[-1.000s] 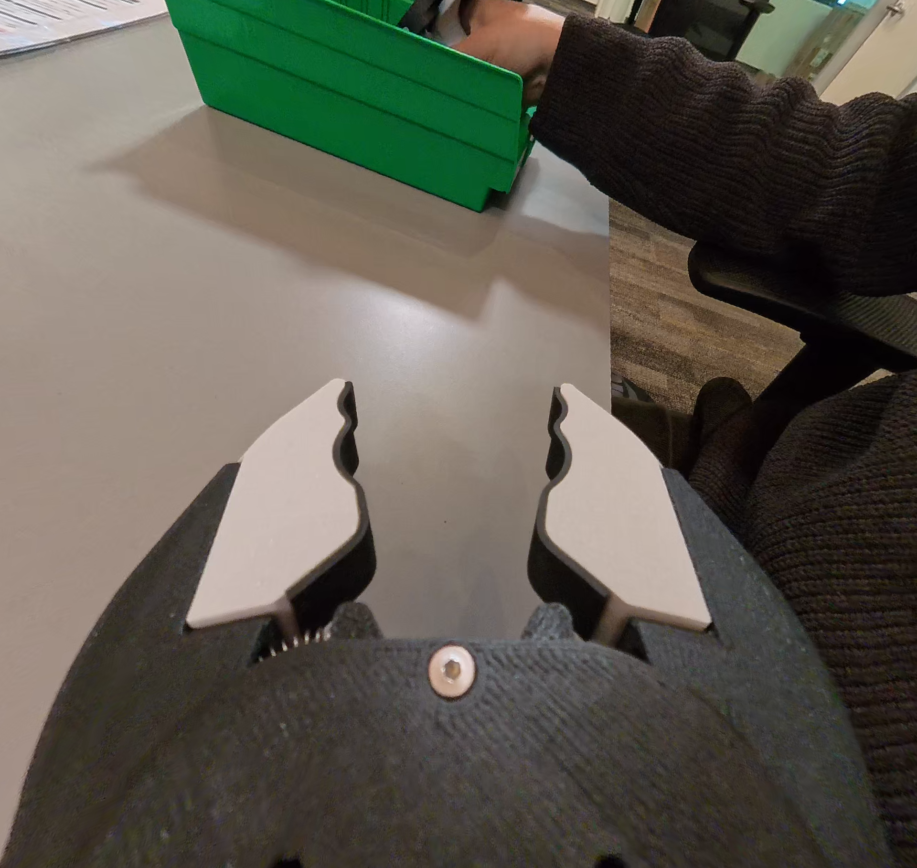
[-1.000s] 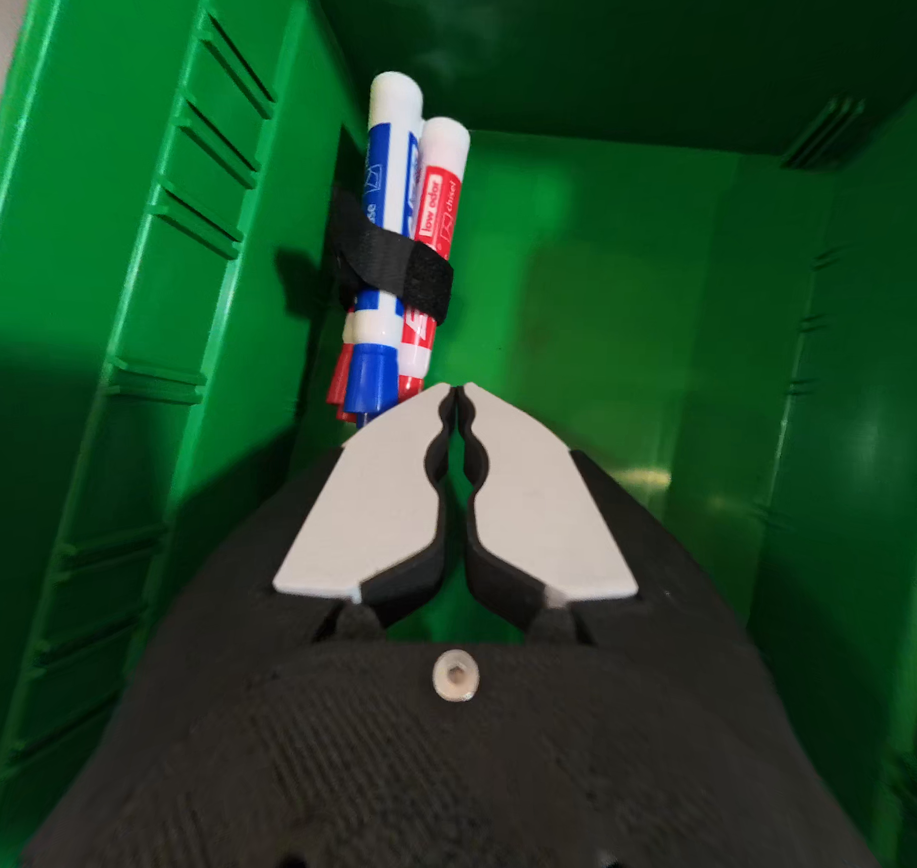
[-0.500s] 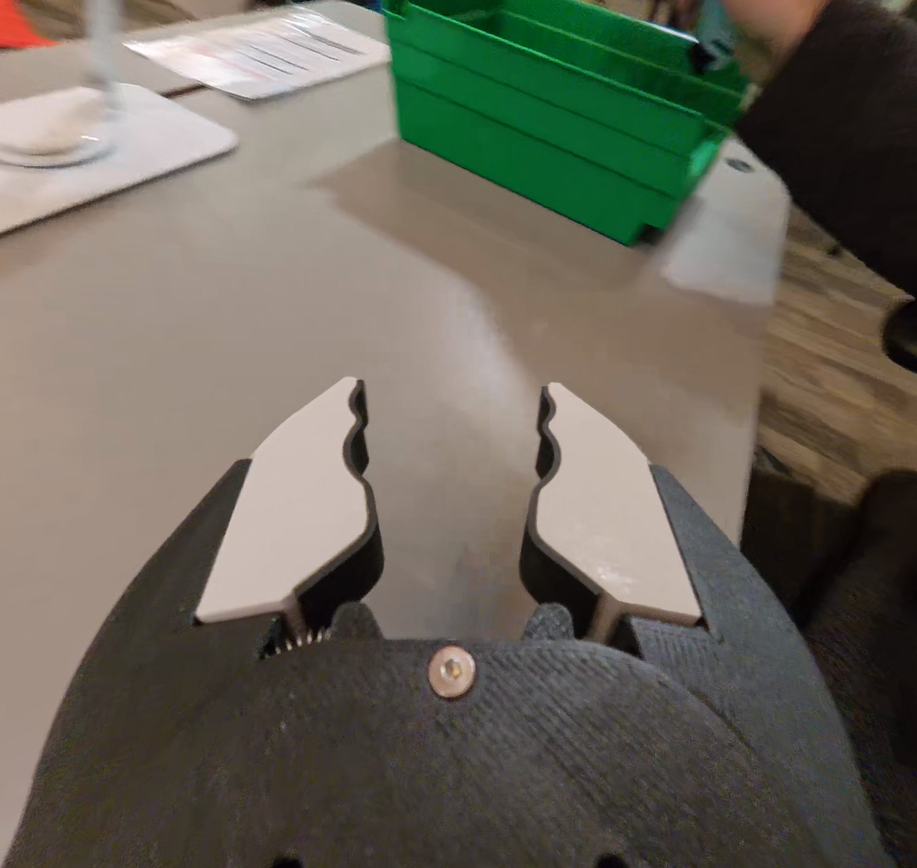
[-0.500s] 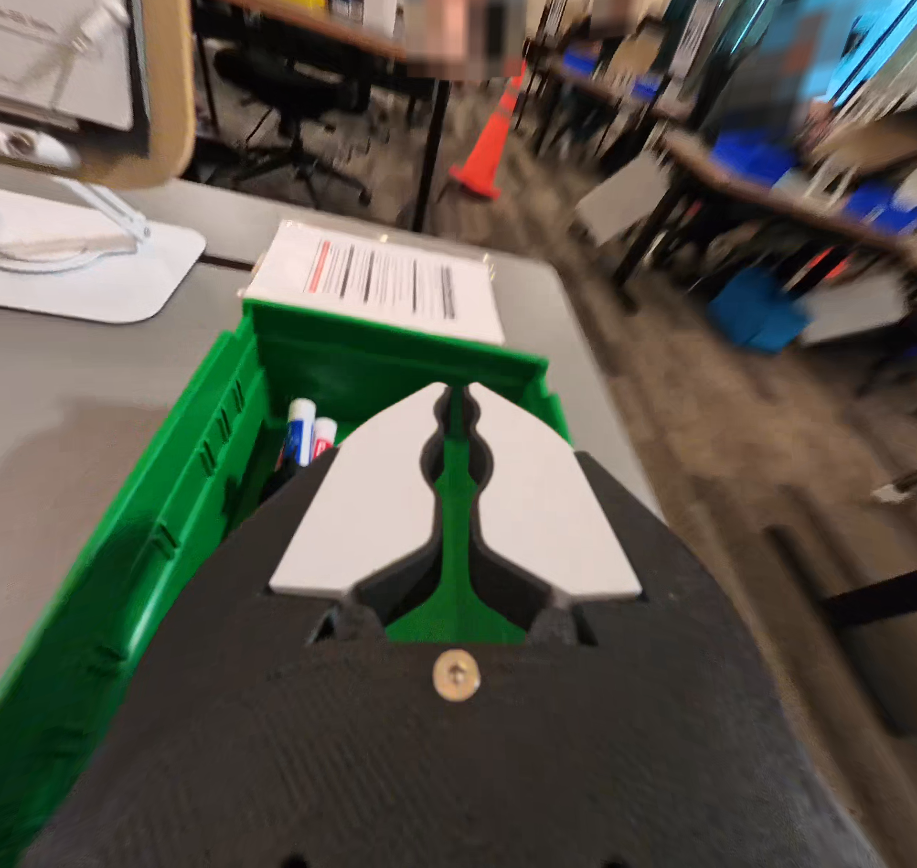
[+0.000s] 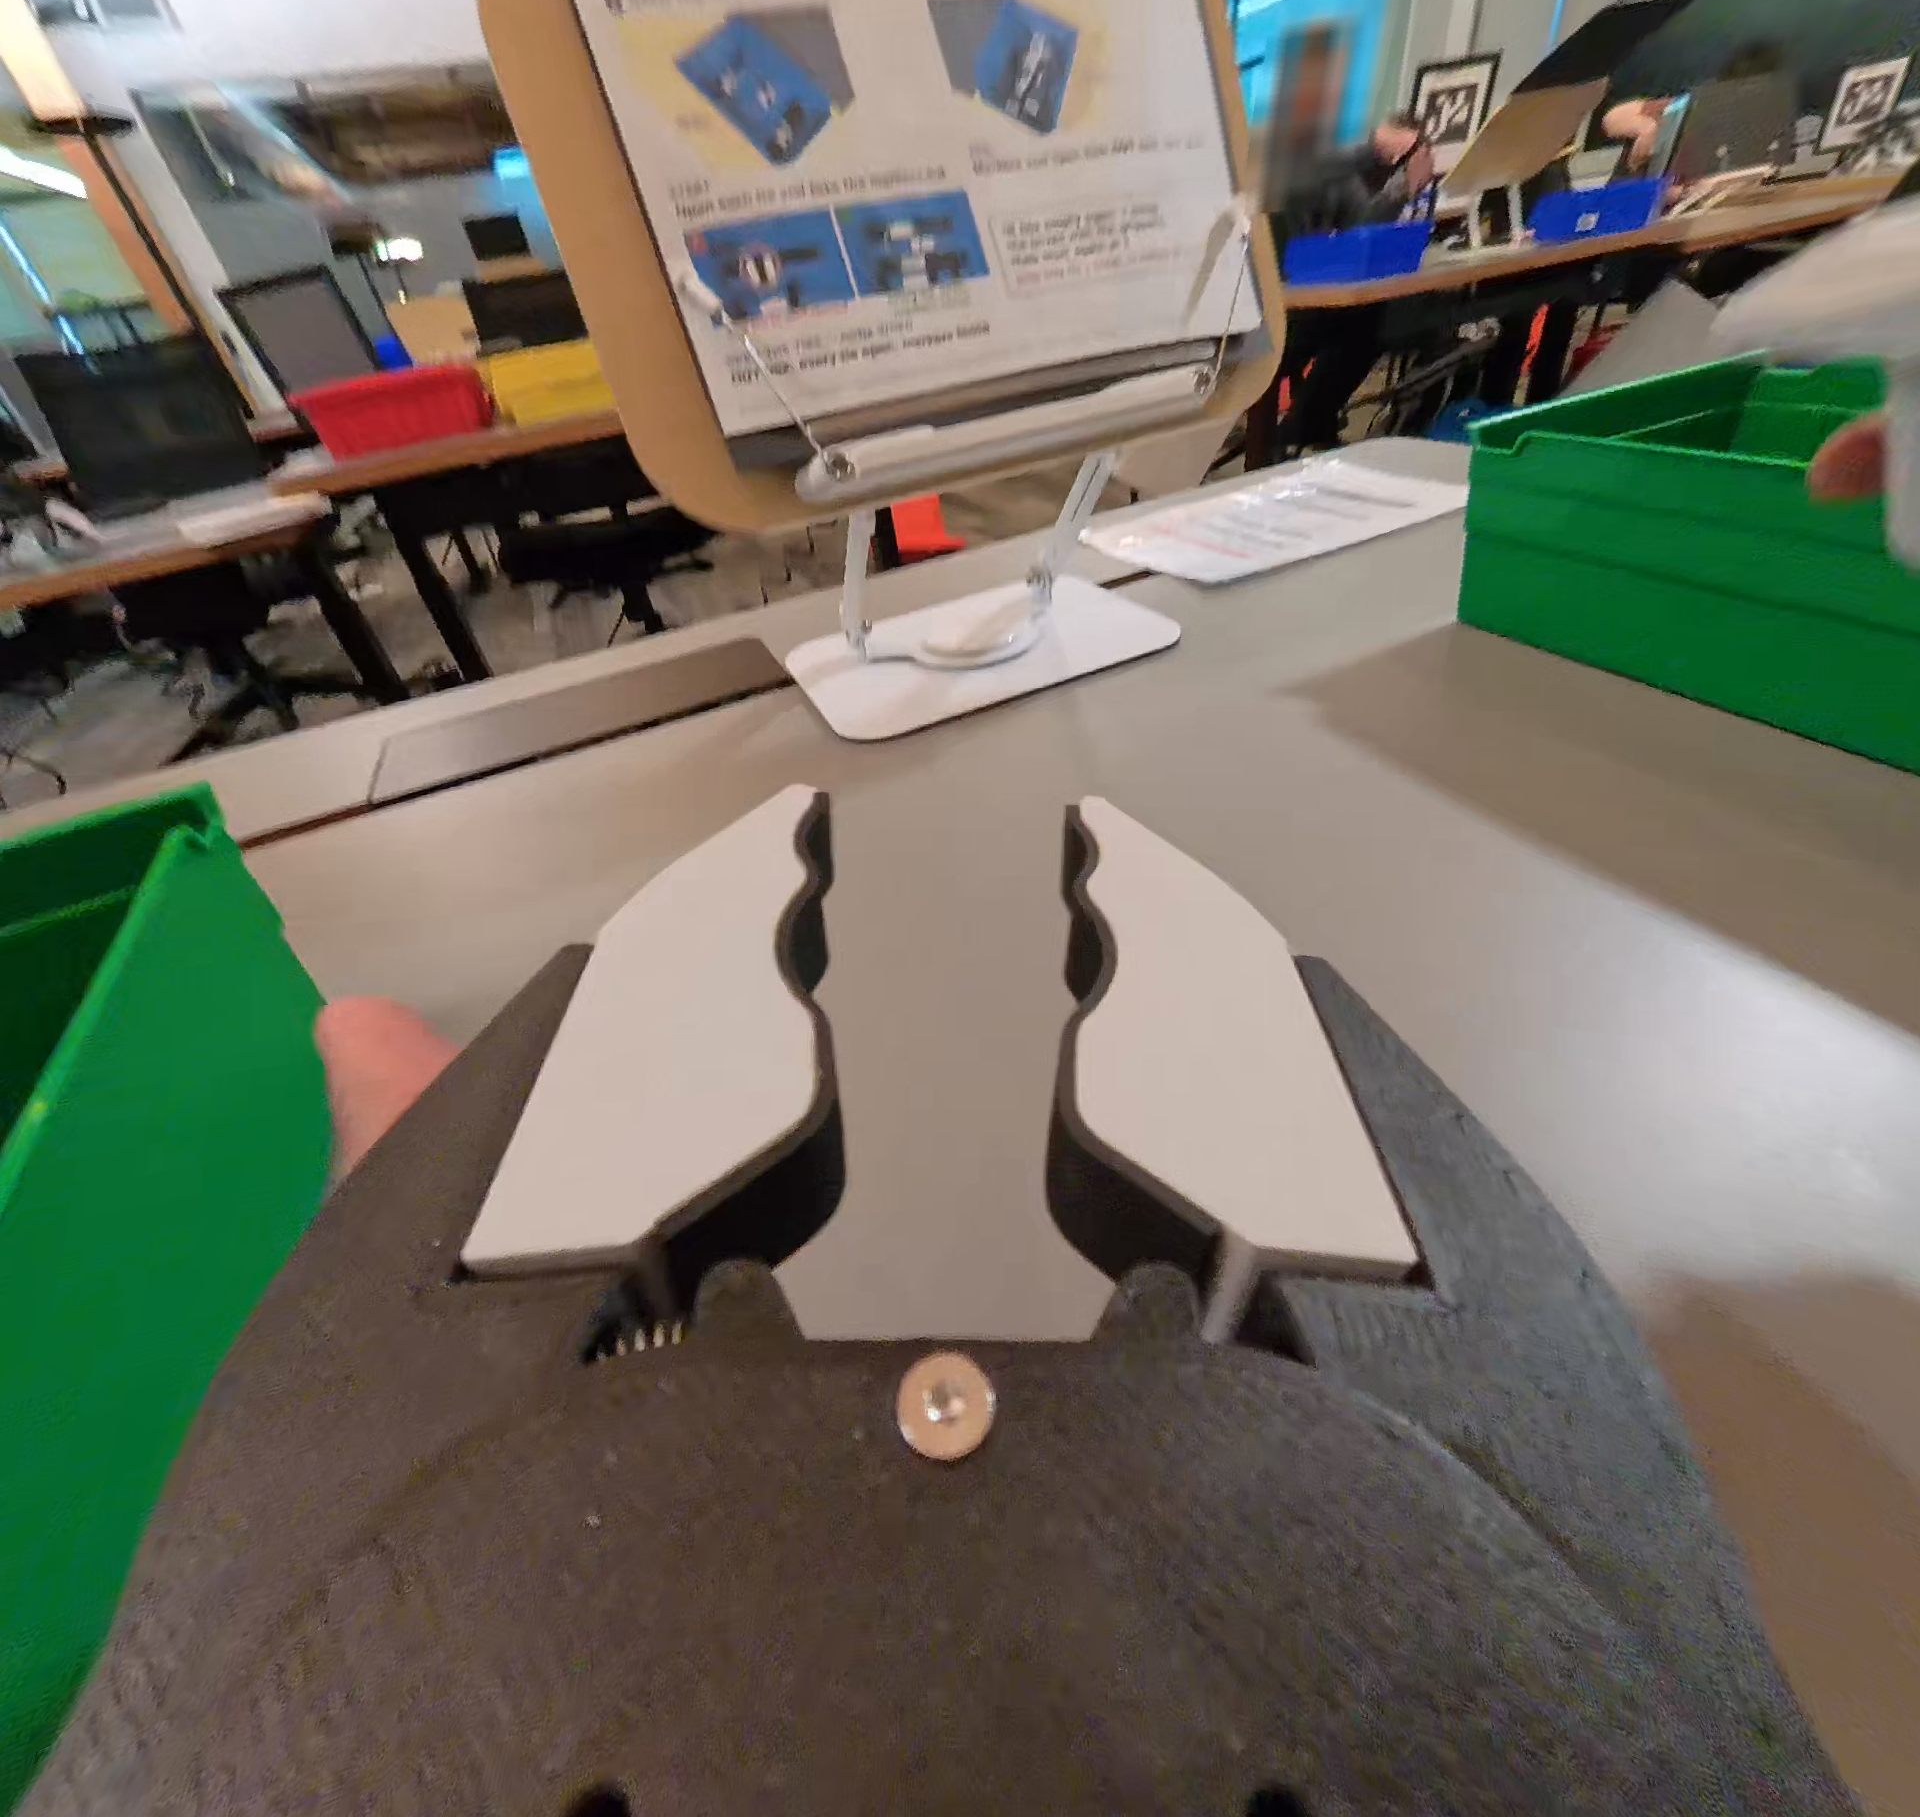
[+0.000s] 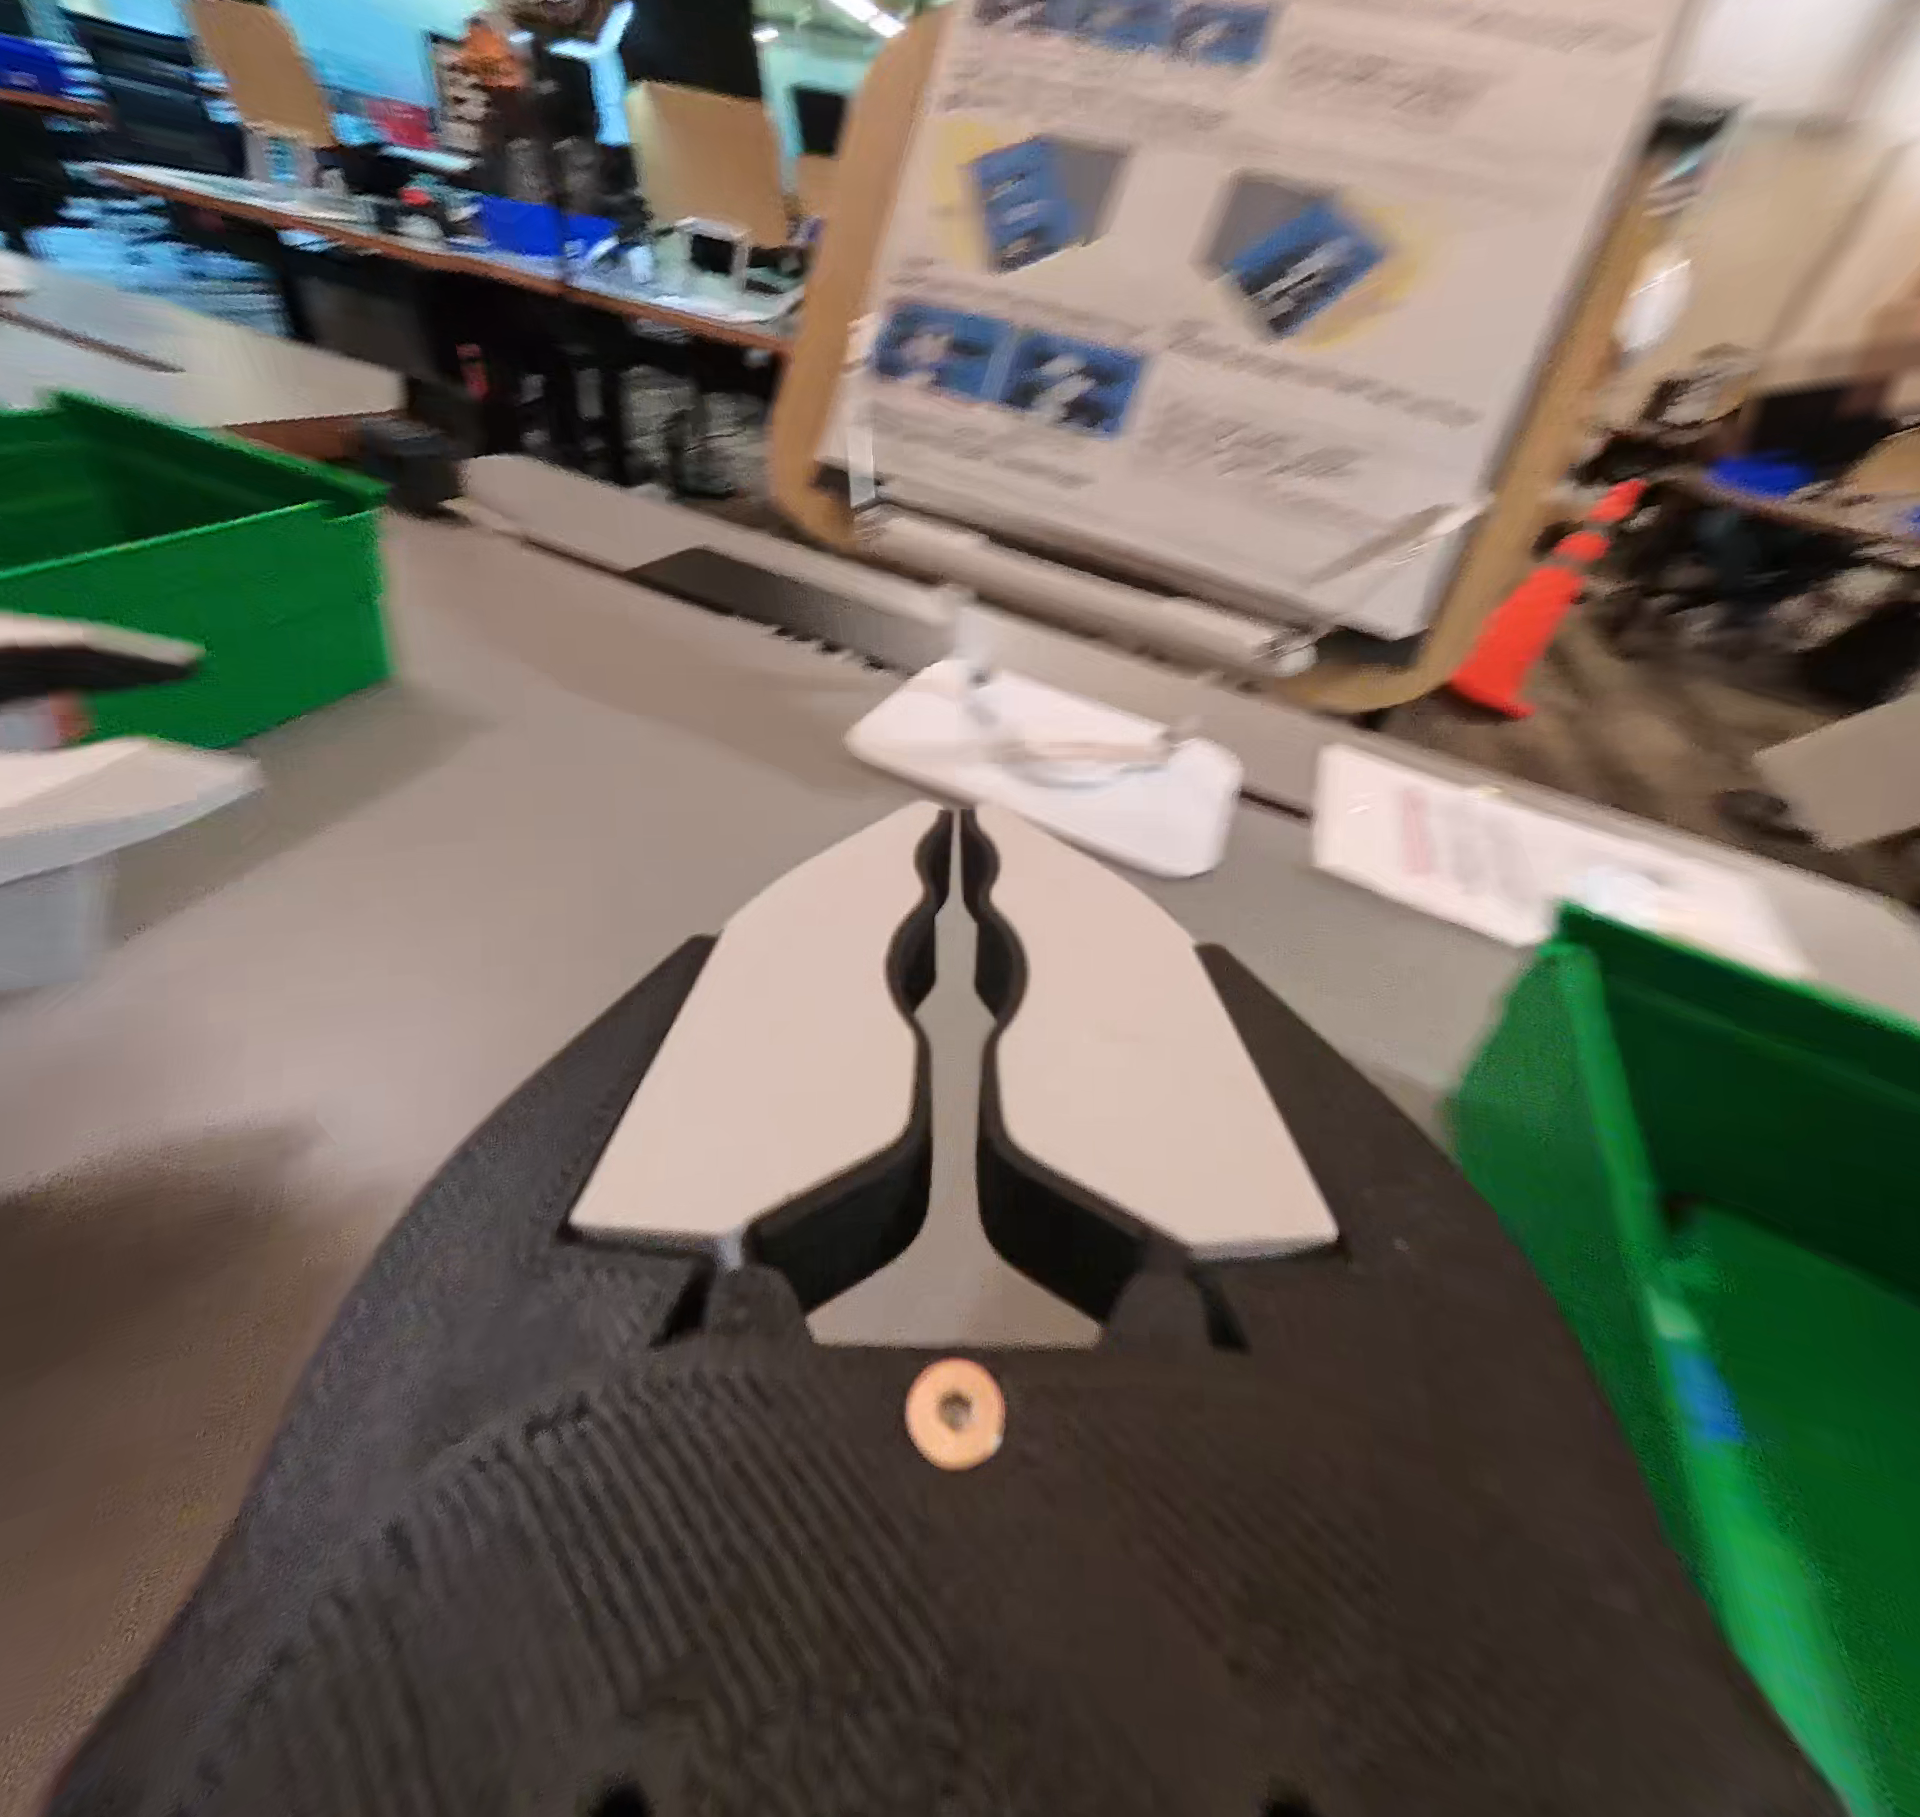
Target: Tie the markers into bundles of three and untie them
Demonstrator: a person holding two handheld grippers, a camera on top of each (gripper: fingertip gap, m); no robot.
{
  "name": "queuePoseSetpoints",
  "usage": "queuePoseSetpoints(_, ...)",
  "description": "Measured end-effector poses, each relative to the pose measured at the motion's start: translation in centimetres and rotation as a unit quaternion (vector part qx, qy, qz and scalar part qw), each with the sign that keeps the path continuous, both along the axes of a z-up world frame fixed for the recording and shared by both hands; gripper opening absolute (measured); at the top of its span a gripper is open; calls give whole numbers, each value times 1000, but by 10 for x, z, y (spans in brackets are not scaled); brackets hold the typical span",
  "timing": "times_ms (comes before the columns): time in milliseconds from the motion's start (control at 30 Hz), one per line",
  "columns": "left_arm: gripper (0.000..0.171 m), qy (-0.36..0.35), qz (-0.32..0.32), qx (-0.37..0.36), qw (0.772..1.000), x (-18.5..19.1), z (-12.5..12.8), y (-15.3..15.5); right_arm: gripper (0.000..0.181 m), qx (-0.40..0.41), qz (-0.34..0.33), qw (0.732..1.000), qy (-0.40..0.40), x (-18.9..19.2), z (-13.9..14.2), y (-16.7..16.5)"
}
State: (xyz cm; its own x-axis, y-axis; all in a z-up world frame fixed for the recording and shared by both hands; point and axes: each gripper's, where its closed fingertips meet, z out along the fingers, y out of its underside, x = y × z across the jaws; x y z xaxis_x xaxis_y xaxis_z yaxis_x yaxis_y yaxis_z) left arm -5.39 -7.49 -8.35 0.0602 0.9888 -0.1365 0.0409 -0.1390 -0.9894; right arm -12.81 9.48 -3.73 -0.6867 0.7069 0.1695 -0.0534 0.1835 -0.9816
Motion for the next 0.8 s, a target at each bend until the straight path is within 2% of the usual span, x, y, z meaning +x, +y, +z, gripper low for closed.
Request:
queuePoseSetpoints(33, 46, 5, -2, -10, 1000, 3, 3, 0, 0, 2, 23, 1000, -21, 16, -13, -13)
queuePoseSetpoints(100, 31, -6, -36, -27, 999, 8, 1, 6, 0, 6, 54, 996, -66, 43, -39, -30)
queuePoseSetpoints(167, 28, -14, -45, -14, 999, 14, -1, 5, 3, 25, 72, 991, -109, 62, -63, -38)
queuePoseSetpoints(200, 23, -22, -49, -4, 999, 17, -4, 3, 12, 35, 85, 988, -125, 69, -71, -40)
queuePoseSetpoints(267, 23, -28, -46, 21, 998, 26, -6, -2, 37, 34, 113, 980, -158, 83, -81, -46)
queuePoseSetpoints(333, 26, -22, -39, 24, 999, 36, -5, -8, 41, -21, 132, 968, -211, 90, -81, -51)
queuePoseSetpoints(400, 30, -9, -24, 3, 1000, 45, -2, -13, 46, -88, 153, 946, -272, 92, -82, -60)
queuePoseSetpoints(467, 31, 2, -10, -24, 1000, 55, 2, -15, 49, -121, 176, 928, -305, 88, -84, -70)
queuePoseSetpoints(633, 38, -4, 13, -5, 1000, 86, 4, -12, 53, -92, 204, 935, -275, 78, -86, -83)
queuePoseSetpoints(800, 44, -2, 32, 47, 998, 108, 6, -13, 51, -72, 244, 935, -247, 102, -80, -82)
